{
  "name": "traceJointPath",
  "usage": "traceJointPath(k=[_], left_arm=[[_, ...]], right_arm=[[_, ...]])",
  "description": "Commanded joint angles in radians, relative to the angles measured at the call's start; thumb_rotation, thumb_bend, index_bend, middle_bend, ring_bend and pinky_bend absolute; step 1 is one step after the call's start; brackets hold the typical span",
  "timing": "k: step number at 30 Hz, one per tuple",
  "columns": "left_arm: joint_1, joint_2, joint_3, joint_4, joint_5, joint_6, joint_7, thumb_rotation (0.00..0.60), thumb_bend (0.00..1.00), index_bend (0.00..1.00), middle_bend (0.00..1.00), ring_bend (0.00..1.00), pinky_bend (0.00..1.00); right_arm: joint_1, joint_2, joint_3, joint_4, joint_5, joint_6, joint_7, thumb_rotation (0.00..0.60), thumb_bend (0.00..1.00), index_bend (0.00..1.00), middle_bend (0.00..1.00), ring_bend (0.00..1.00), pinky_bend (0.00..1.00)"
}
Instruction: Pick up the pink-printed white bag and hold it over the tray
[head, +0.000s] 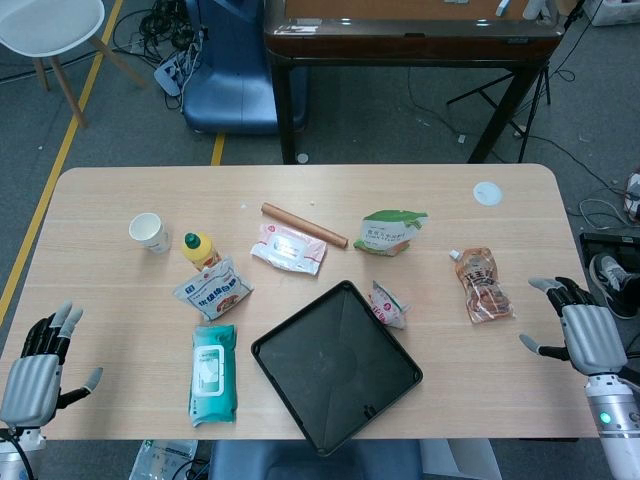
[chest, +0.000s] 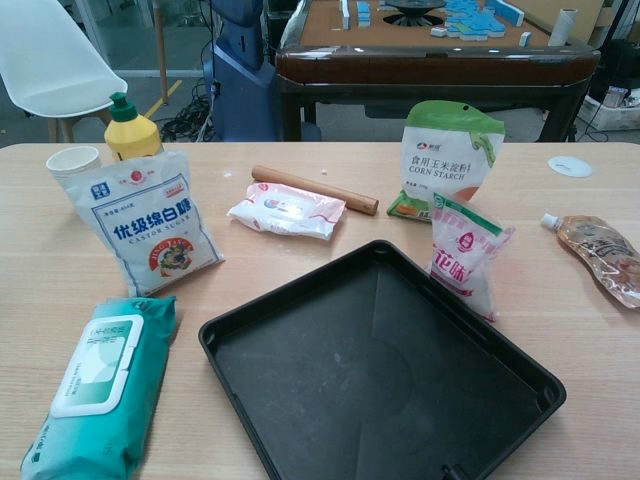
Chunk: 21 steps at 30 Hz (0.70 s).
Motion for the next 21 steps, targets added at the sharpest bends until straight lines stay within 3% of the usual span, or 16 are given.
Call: traceJointPath(k=[1, 11, 21], left_arm=[[0.001, -0.002, 0.001, 0.004, -0.002, -0.001, -0.004, 0.6, 0.24, 0.04, 0.0, 0.0, 0.03], [0.003, -0.003, 0.002, 0.012, -0.007, -0.003, -0.019, 0.6, 0.24, 0.04, 0.0, 0.0, 0.03], [0.01, -0.001, 0.004, 0.011, -0.008, 0.003, -0.025, 0.6, 0.24, 0.04, 0.0, 0.0, 0.03]], right_arm=[[-0.002, 0.001, 0.0, -0.004, -0.005, 0.005, -0.003, 0.6, 0.0, 0.22, 0.24, 0.14, 0.24], [0.01, 0.009, -0.004, -0.015, -0.022, -0.017, -0.014, 0.6, 0.0, 0.22, 0.24, 0.14, 0.24], [0.113, 0.004, 0.014, -0.009, -0.007, -0.174, -0.055, 0.588, 0.0, 0.22, 0.24, 0.14, 0.24]])
